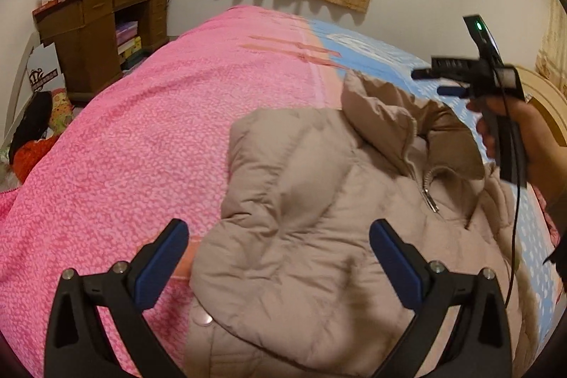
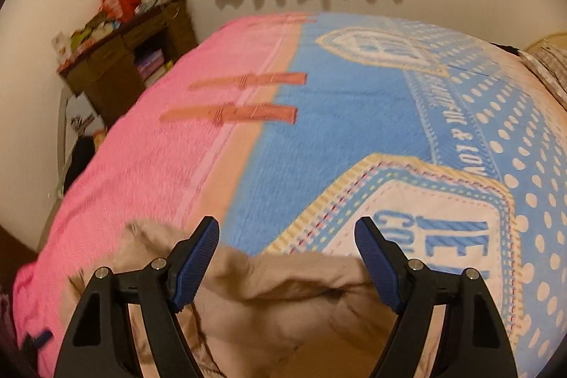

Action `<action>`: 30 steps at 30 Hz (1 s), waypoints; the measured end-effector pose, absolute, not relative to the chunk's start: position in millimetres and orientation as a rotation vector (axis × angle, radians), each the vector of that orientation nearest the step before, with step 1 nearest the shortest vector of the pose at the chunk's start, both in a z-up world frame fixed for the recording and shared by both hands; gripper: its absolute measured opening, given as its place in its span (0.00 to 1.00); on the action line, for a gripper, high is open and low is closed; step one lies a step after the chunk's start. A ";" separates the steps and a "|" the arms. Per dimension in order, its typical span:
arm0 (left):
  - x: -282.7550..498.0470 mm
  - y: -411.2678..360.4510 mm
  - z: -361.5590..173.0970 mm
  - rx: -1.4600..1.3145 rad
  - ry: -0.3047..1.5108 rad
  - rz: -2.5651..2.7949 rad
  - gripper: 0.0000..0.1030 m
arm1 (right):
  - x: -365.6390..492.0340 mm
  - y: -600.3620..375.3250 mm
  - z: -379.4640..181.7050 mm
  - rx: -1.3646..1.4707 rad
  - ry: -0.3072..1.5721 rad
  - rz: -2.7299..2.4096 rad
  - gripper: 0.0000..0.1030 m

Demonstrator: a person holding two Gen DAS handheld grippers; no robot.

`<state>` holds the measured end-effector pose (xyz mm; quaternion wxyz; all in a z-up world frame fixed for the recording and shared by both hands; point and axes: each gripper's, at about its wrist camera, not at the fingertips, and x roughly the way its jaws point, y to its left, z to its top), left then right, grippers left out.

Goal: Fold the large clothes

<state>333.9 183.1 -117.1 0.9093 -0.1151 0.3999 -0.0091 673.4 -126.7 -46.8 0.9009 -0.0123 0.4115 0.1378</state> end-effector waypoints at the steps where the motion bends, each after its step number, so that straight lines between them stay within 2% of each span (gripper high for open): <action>1: 334.5 182.9 -118.5 -0.240 0.827 -0.021 1.00 | 670.5 -124.5 -53.0 -0.051 0.866 0.294 0.74; 10: 342.9 177.8 -120.0 -0.244 0.815 -0.016 1.00 | 651.8 -128.0 -88.0 -0.105 0.983 0.344 0.63; 21: 407.7 157.5 -69.2 -0.148 0.731 -0.009 1.00 | 618.9 -133.4 -120.1 -0.173 0.999 0.399 0.63; 30: 487.6 125.6 -83.5 -0.084 0.789 -0.006 1.00 | 615.7 -136.3 -110.4 -0.141 0.965 0.420 0.63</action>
